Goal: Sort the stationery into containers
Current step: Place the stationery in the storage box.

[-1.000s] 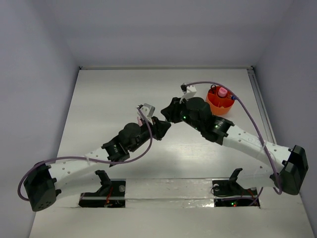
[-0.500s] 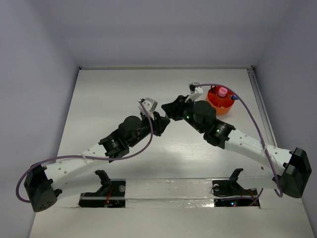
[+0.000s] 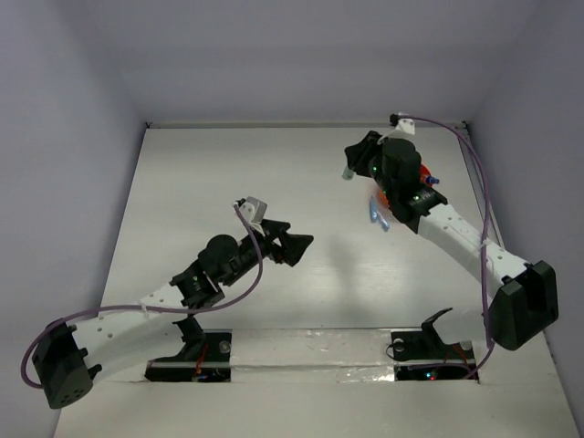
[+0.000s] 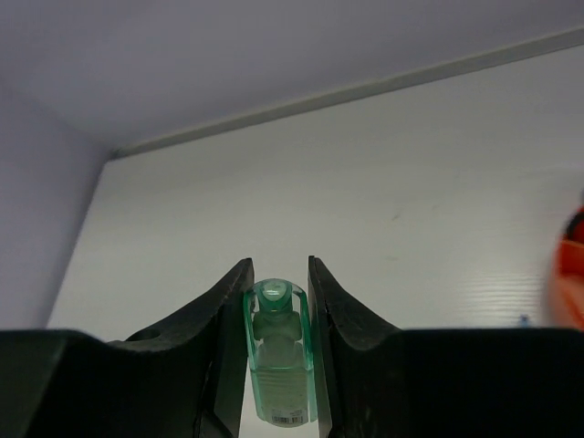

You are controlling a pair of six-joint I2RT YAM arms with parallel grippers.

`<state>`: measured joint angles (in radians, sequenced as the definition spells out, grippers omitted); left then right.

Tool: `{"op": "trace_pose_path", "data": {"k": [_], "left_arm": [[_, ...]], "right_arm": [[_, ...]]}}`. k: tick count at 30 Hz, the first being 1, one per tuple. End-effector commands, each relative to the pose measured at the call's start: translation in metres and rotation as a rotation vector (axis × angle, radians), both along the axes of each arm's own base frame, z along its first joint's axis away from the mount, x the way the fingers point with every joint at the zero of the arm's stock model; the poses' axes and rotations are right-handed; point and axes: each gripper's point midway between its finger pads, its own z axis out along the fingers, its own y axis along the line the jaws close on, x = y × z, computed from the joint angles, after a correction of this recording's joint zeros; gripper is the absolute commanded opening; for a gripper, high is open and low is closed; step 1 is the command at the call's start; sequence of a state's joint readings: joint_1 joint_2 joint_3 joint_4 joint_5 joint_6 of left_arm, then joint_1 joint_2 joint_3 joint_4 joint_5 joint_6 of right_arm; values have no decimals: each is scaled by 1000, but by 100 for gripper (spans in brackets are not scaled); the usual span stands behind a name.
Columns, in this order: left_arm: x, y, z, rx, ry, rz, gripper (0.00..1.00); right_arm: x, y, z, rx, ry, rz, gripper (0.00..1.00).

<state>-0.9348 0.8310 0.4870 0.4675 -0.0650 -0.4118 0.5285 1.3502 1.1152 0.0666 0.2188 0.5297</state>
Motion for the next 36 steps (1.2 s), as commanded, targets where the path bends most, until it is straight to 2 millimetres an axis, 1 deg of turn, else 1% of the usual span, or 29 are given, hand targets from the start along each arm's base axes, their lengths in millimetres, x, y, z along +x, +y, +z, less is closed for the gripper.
{"op": "trace_pose_path", "data": {"k": [1, 2, 3, 4, 5, 6, 7, 9, 10, 12, 13, 14, 15, 17, 18, 19, 20, 21, 23, 24, 26, 27, 30, 31, 32, 35, 36], "left_arm": [[0, 10, 10, -39, -51, 28, 78], [0, 12, 9, -35, -59, 33, 79], [1, 13, 7, -28, -64, 41, 80], [2, 13, 4, -22, -68, 43, 80], [3, 13, 0, -7, -75, 46, 80], [4, 13, -1, -2, -78, 49, 80], [5, 13, -2, 3, -81, 49, 80], [6, 12, -4, 17, -91, 48, 80], [5, 12, -6, 20, -94, 47, 80], [5, 13, -8, 25, -102, 48, 80], [5, 14, -11, 30, -100, 50, 81], [5, 15, -10, 27, -103, 50, 80], [4, 15, -11, 24, -103, 50, 80], [3, 16, -11, 18, -105, 50, 81], [3, 16, -11, 17, -106, 50, 81], [3, 16, -11, 17, -104, 49, 81], [3, 16, -12, 18, -103, 47, 81], [3, 15, -14, 22, -101, 45, 81], [3, 14, -15, 26, -98, 42, 81], [3, 14, -16, 27, -97, 42, 81], [4, 14, -16, 28, -96, 43, 81], [4, 14, -16, 27, -97, 47, 81], [5, 15, -17, 31, -96, 51, 81], [6, 16, -18, 34, -95, 60, 81], [7, 16, -19, 40, -91, 66, 81], [9, 16, -21, 45, -85, 72, 80], [9, 16, -22, 46, -85, 72, 80]], "right_arm": [[9, -56, 16, -80, -92, -211, 0], [12, -78, 13, -104, -96, -299, 0], [12, -89, 22, -123, -125, -334, 0], [11, -107, -6, -176, -91, -380, 0], [13, -118, -10, -192, -98, -422, 0], [16, -127, -9, -196, -122, -455, 0], [16, -131, -14, -248, -132, -466, 0], [19, -147, -20, -273, -182, -525, 0], [22, -148, -28, -325, -184, -519, 0], [29, -157, -31, -376, -212, -540, 0], [34, -156, -42, -409, -200, -535, 0], [38, -158, -39, -411, -220, -542, 0], [39, -157, -41, -425, -228, -534, 0], [45, -155, -50, -476, -226, -516, 0], [47, -153, -47, -477, -244, -511, 0], [50, -157, -49, -503, -247, -512, 0], [52, -155, -48, -511, -260, -507, 0], [56, -153, -57, -534, -249, -495, 0], [62, -153, -57, -577, -261, -493, 0], [65, -153, -67, -604, -244, -488, 1], [69, -152, -68, -626, -249, -484, 1], [71, -152, -73, -641, -242, -483, 1], [72, -152, -76, -650, -244, -484, 2], [74, -153, -82, -671, -235, -485, 3], [74, -154, -80, -670, -245, -494, 3], [76, -155, -88, -690, -236, -502, 4], [77, -156, -87, -688, -243, -513, 4]]}}
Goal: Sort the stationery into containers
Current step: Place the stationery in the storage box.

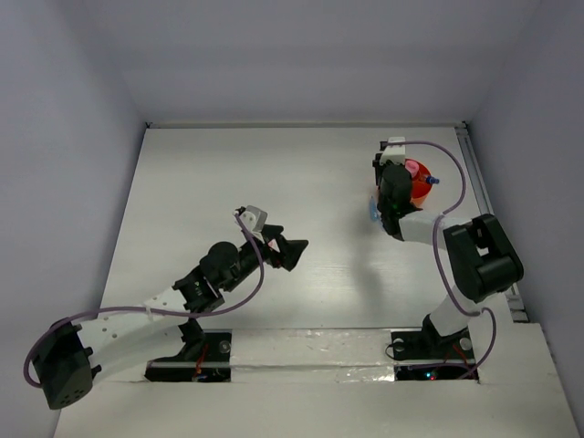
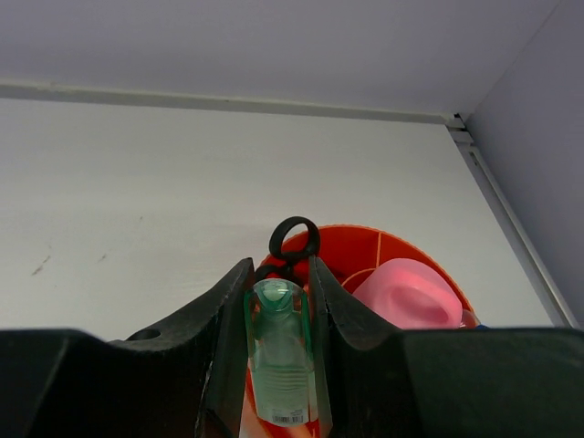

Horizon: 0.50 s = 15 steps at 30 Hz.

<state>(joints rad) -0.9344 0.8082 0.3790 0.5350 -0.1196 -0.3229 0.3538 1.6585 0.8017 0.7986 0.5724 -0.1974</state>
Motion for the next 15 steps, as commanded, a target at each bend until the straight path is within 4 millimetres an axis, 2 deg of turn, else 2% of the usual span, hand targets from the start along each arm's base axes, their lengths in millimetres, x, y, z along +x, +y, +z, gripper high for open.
{"op": "trace_pose_path", "data": {"k": [1, 6, 8, 10, 11, 12, 15], "left_arm": [[4, 0, 10, -30, -34, 14, 80], [3, 1, 11, -35, -40, 14, 80], [3, 2, 11, -34, -41, 17, 80], [4, 2, 11, -33, -40, 19, 80], [4, 2, 11, -33, -40, 19, 80], [4, 2, 11, -33, -40, 19, 80], [4, 2, 10, -31, -37, 20, 80]], "right_arm": [[9, -8, 32, 4, -125, -49, 5], [12, -10, 21, -6, -103, -68, 6], [11, -12, 16, -6, -92, -82, 12], [9, -14, 14, 4, -87, -94, 22], [7, -15, 12, 5, -81, -100, 31], [6, -21, 13, 10, -81, -120, 38], [5, -21, 17, 23, -69, -120, 56]]}}
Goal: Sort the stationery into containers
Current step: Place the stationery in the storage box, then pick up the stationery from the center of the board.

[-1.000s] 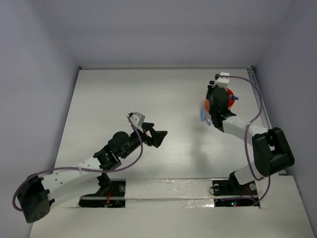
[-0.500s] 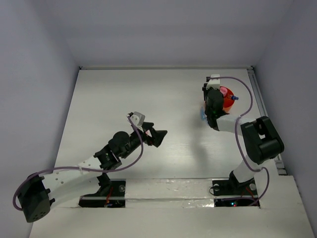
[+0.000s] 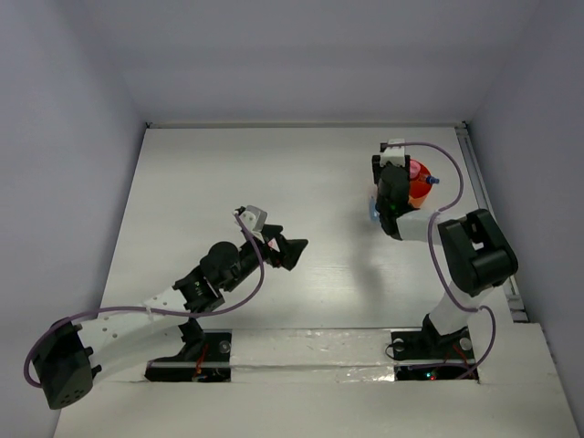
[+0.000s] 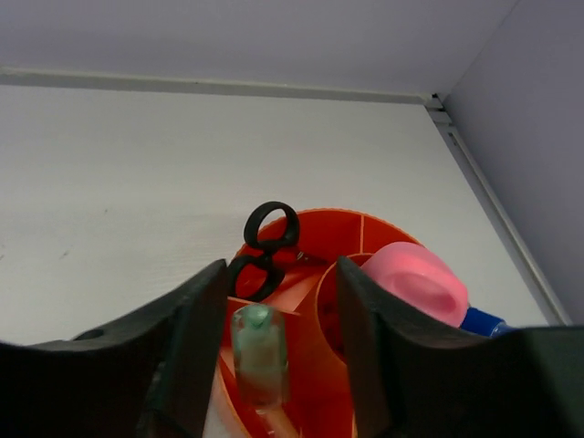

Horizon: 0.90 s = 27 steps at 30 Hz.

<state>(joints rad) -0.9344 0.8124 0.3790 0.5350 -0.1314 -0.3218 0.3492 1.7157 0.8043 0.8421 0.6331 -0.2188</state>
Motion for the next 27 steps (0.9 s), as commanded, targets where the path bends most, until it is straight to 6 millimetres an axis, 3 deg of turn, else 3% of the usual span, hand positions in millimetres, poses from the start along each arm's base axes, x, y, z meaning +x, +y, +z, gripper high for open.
{"op": "trace_pose_path", "data": {"k": [1, 4, 8, 11, 14, 16, 20, 22, 23, 24, 26, 27], "left_arm": [[2, 1, 13, -37, -42, 10, 80], [2, 3, 13, -38, -43, 16, 80], [6, 8, 18, -50, -41, 53, 80], [12, 15, 28, -76, -26, 108, 80], [14, 23, 40, -110, -22, 148, 80], [15, 28, 46, -135, -11, 177, 80], [20, 41, 61, -178, 6, 249, 78], [22, 49, 69, -194, 11, 286, 78], [22, 52, 82, -218, 1, 294, 78], [21, 55, 88, -223, -1, 303, 77], [21, 63, 99, -227, 2, 329, 74], [19, 68, 107, -243, -2, 336, 70]], "right_arm": [[2, -9, 35, 58, -90, -51, 59], [0, -7, 47, 84, -96, -38, 68], [-7, 6, 64, 178, -89, 30, 68], [-19, 47, 71, 314, -10, 215, 66], [-40, 92, 65, 365, 89, 371, 65], [-54, 115, 50, 384, 182, 442, 63], [-88, 184, 22, 425, 341, 654, 43], [-111, 230, 16, 420, 427, 775, 31], [-118, 243, -5, 401, 506, 793, 27], [-126, 269, 4, 397, 511, 843, 23], [-136, 294, -3, 414, 562, 910, 21], [-141, 304, -19, 409, 613, 923, 22]]}}
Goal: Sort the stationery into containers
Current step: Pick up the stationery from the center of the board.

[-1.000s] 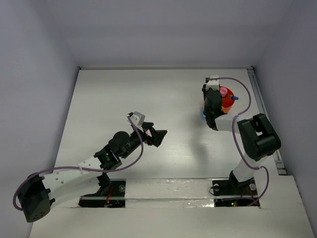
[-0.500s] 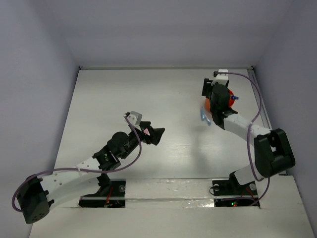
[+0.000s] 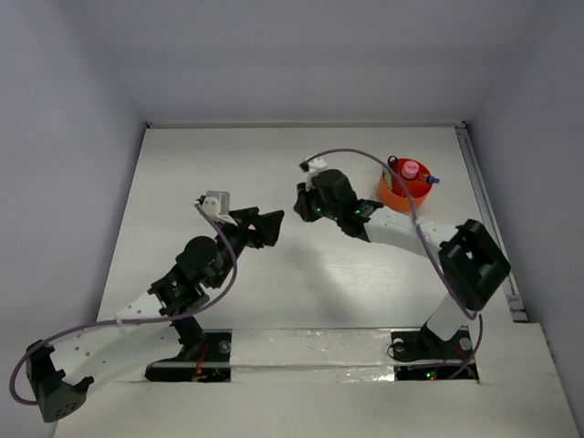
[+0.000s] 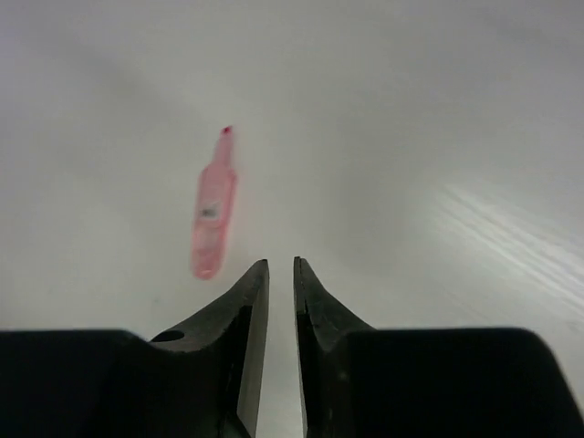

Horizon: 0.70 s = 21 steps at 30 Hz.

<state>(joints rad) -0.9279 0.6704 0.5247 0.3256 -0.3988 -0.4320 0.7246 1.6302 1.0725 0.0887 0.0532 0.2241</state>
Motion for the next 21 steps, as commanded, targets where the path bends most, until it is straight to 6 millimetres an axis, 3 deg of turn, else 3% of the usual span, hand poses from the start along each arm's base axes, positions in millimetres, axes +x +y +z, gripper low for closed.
{"op": "trace_pose_path", "data": {"k": [1, 2, 3, 5, 7, 8, 12, 16, 21], "left_arm": [[-2, 23, 45, -92, -33, 74, 67], [-4, 26, 49, -100, -27, 76, 65], [-8, 32, 56, -122, -35, 78, 61], [-11, 40, 55, -118, -21, 95, 60], [-12, 49, 54, -123, -14, 122, 59], [-13, 51, 48, -107, 1, 131, 59], [-14, 62, 39, -117, 25, 166, 59], [-13, 63, 27, -112, 43, 181, 58], [-12, 59, 7, -101, 84, 178, 55]], "right_arm": [[-29, 56, 3, 53, 105, 163, 24], [-31, 64, -1, 52, 113, 179, 37], [-37, 67, -24, 7, 174, 191, 44], [-43, 88, -26, -4, 181, 229, 57], [-49, 95, -50, -61, 227, 238, 63], [-54, 105, -48, -65, 223, 254, 63], [-68, 110, -70, -135, 264, 253, 63], [-70, 100, -88, -165, 289, 216, 64], [-75, 103, -112, -193, 325, 215, 61]]}}
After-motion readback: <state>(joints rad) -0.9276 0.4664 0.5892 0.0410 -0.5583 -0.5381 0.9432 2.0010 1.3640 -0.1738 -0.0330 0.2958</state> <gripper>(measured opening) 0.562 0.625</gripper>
